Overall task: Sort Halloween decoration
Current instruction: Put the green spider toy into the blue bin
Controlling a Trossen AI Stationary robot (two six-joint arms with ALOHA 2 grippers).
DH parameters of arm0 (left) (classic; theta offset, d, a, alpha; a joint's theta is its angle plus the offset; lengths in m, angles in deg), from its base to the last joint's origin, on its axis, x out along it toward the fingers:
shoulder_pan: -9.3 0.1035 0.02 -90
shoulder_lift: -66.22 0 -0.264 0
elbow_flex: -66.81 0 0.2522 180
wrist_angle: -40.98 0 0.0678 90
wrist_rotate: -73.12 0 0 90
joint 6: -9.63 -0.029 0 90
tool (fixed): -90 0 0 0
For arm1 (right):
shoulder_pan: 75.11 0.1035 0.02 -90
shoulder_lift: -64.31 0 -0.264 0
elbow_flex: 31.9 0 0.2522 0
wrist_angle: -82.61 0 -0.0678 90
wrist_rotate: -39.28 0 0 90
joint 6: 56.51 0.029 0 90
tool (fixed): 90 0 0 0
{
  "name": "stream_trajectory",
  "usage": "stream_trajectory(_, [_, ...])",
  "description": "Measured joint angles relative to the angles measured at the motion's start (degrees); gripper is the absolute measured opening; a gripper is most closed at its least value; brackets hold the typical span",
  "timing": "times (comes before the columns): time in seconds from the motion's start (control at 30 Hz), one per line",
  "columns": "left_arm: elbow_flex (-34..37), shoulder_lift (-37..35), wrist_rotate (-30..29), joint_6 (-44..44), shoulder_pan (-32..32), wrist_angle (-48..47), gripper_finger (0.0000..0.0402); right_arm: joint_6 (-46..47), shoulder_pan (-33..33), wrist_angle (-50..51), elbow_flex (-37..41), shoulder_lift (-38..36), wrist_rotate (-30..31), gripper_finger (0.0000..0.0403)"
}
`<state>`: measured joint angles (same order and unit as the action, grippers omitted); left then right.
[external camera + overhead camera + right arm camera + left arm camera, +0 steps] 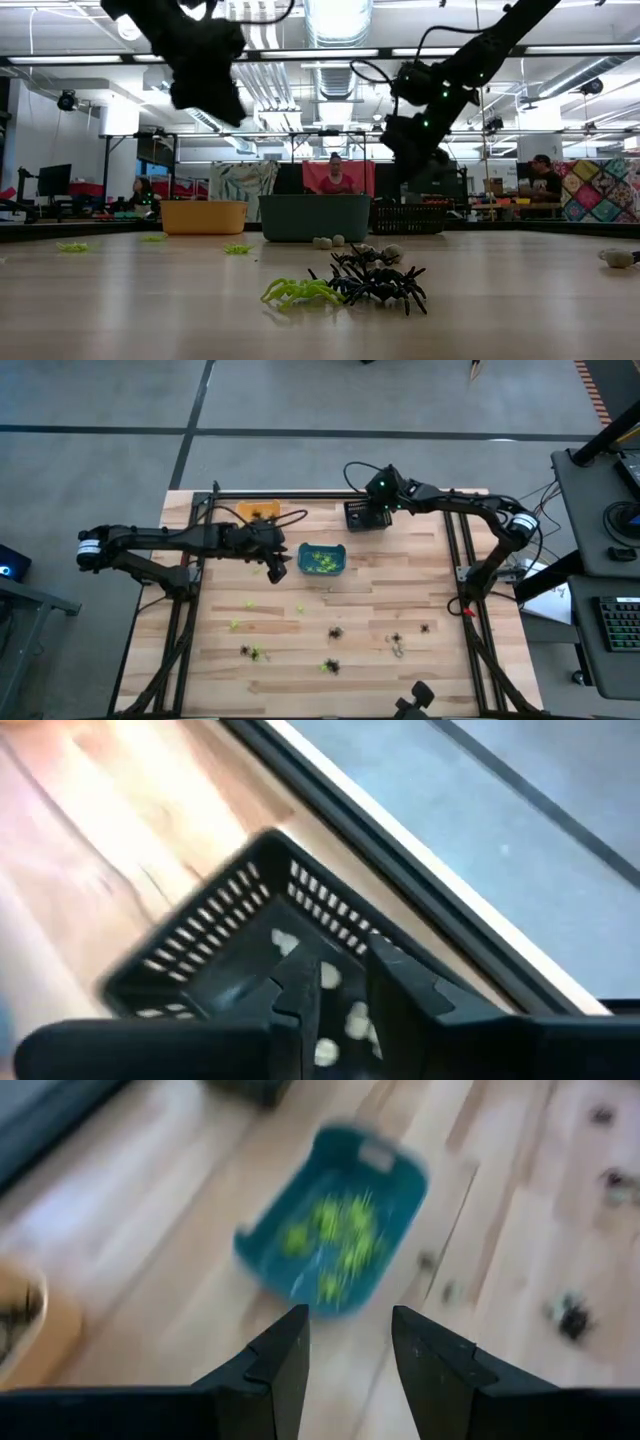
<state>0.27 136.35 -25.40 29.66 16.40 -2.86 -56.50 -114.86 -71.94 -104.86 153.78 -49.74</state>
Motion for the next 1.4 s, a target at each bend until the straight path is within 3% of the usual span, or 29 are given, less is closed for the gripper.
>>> stream_trajectory(0.13, [0.0, 0.2, -0.1, 6.6, -0.7, -8.5, 0.0127, 1.6, 1.6, -0.2, 0.0, -2.5, -3.2, 0.0081])
stream_trajectory(0.4, [1.2, 4.6, -4.6, 20.3, -1.3, -18.8, 0.0127, 2.3, 7.5, -0.5, 0.3, -6.0, -3.6, 0.0078])
stream_trajectory(0.63, [3.6, 13.2, -6.1, 25.5, -1.3, -18.8, 0.0127, 0.0, 11.0, -2.9, 0.3, -6.5, -3.5, 0.0068])
stream_trajectory(0.97, [4.0, 24.8, -9.7, 28.8, -1.3, -18.7, 0.0127, -0.2, 11.0, -3.9, 0.3, -6.5, -3.4, 0.0074])
stream_trajectory(1.2, [3.7, 26.6, -10.7, 29.0, -1.3, -18.6, 0.0121, -0.6, 11.0, -3.9, 0.3, -6.5, -3.4, 0.0068])
stream_trajectory(1.4, [3.9, 25.9, -10.2, 29.0, -1.3, -18.0, 0.0068, -0.6, 11.0, -3.8, 0.4, -6.5, -3.4, 0.0073])
